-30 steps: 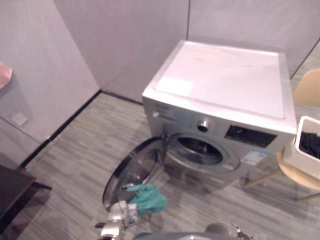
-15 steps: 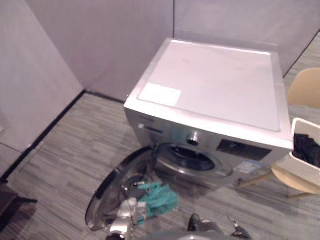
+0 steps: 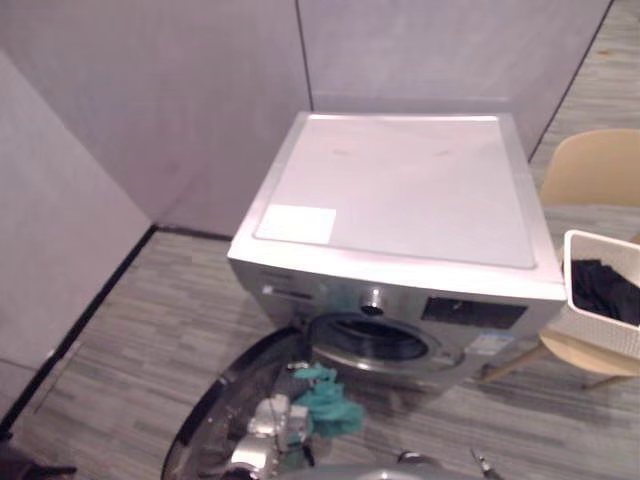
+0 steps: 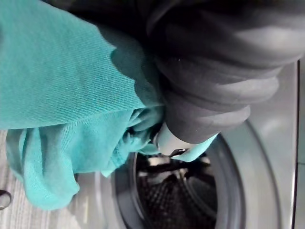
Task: Pick up the laundry basket with both hands and put the clothes into the washing machine.
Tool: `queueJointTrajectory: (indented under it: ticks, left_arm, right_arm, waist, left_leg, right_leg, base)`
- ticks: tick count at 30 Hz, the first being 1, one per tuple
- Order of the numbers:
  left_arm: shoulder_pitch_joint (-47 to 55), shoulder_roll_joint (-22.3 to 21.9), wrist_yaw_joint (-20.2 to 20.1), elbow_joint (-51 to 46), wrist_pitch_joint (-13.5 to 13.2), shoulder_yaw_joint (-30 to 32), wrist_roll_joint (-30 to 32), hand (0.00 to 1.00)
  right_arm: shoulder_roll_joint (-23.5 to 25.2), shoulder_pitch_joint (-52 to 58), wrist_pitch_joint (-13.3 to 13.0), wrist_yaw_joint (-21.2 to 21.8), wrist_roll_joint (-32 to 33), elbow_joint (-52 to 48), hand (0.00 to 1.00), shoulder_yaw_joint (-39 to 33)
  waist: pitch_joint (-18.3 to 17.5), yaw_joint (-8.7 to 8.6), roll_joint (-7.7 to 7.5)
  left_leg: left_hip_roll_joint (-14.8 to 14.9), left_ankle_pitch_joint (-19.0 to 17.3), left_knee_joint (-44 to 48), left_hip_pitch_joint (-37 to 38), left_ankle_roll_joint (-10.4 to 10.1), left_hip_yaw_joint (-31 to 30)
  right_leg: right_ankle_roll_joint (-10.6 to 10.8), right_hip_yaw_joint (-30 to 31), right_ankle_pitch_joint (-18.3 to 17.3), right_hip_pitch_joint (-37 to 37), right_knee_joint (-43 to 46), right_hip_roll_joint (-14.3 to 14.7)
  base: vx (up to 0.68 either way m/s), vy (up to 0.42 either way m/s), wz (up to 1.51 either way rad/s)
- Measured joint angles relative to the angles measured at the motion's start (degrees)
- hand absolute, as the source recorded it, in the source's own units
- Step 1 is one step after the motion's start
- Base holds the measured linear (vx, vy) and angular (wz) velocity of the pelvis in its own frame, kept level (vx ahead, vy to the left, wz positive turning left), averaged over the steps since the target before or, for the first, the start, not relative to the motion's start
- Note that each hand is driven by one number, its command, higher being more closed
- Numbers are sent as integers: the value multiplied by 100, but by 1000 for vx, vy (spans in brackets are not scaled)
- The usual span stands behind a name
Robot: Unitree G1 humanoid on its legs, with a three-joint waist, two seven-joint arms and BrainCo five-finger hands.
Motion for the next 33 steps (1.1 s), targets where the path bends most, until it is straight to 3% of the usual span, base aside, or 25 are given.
queueJointTrajectory:
  ticks: [1, 5, 9, 14, 19, 22, 27, 29, 31, 33]
  left_arm:
    - [-14, 33, -41, 12, 27, -208, 2, 100]
    - [-203, 317, -247, -3, 52, -891, 61, 100]
    - [-906, 281, -256, -4, 78, -1691, 169, 100]
    - [-2078, -94, 22, -156, 2, -2218, -1, 100]
    - [-2780, -695, 263, -122, -51, -2306, -117, 100]
    - [-3122, -962, 515, 165, -43, -1779, -137, 100]
    - [-4676, -655, 1079, 833, -57, 344, -645, 100]
    - [-5478, -217, 1197, 1024, -57, 1046, -1011, 100]
    - [-6212, 480, 1288, 1075, -162, 1840, -1541, 100]
    - [-6610, 925, 1300, 1210, -185, 2193, -1986, 100]
  right_arm:
    - [-12, 13, 3, 5, -1, 9, 0, -2]
    - [258, 1, 9, 15, -5, -30, 0, 39]
    - [243, -129, 4, 12, 5, -358, 0, 417]
    - [302, -464, -153, -13, 267, -1530, 0, 1137]
    - [399, -495, -313, -182, 621, -2468, 0, 1730]
    - [417, -494, -401, -290, 802, -2898, 0, 2024]
    - [351, -671, -548, -380, 916, -3303, 0, 2499]
    - [338, -893, -553, -376, 921, -3304, 0, 2515]
    - [343, -1114, -621, -368, 932, -3293, 0, 2552]
    - [325, -1137, -684, -366, 966, -3284, 0, 2536]
  waist:
    - [31, -39, -7]
    - [105, -118, -312]
    - [384, -203, -271]
    - [859, -274, -330]
    - [1351, -286, -602]
    - [1541, -298, -603]
    - [1794, -347, -683]
    - [1909, -346, -740]
    - [2052, -449, -829]
    - [2154, -453, -851]
  left_leg:
    - [6, -365, -142, 128, 150, -9]
    - [-277, -356, -444, 164, 259, 340]
    - [-362, -322, -314, -36, 332, 689]
    - [72, -507, 569, -832, 409, 1171]
    - [429, -942, 1414, -1733, 384, 1312]
    - [619, -1040, 1840, -2269, 424, 1393]
    - [1125, -1384, 2922, -3446, 486, 1473]
    - [1339, -1547, 3426, -3987, 513, 1439]
    - [1530, -1715, 4017, -4640, 566, 1340]
    - [1615, -1808, 4367, -5074, 598, 1246]
  right_leg:
    - [94, 97, -102, -12, 80, 20]
    - [259, 383, -116, -368, 305, -326]
    - [412, 745, -289, -968, 907, -511]
    - [313, 1026, -405, -1964, 1767, -311]
    - [210, 1280, -792, -3106, 2802, -152]
    - [188, 1455, -813, -3762, 3179, -73]
    - [145, 1730, -852, -5044, 3990, 261]
    - [139, 1791, -919, -5592, 4367, 389]
    - [134, 1836, -1006, -6243, 4872, 489]
    - [152, 1846, -1048, -6640, 5165, 534]
  base:
    - [83, 221, -34]
    - [70, 154, -30]
    - [30, 56, -32]
    - [-81, -57, -35]
    - [-141, -58, -19]
    - [-59, -18, -32]
    - [-109, -32, -43]
    - [-118, -33, -33]
    - [-146, -40, -21]
    - [-122, -9, -10]
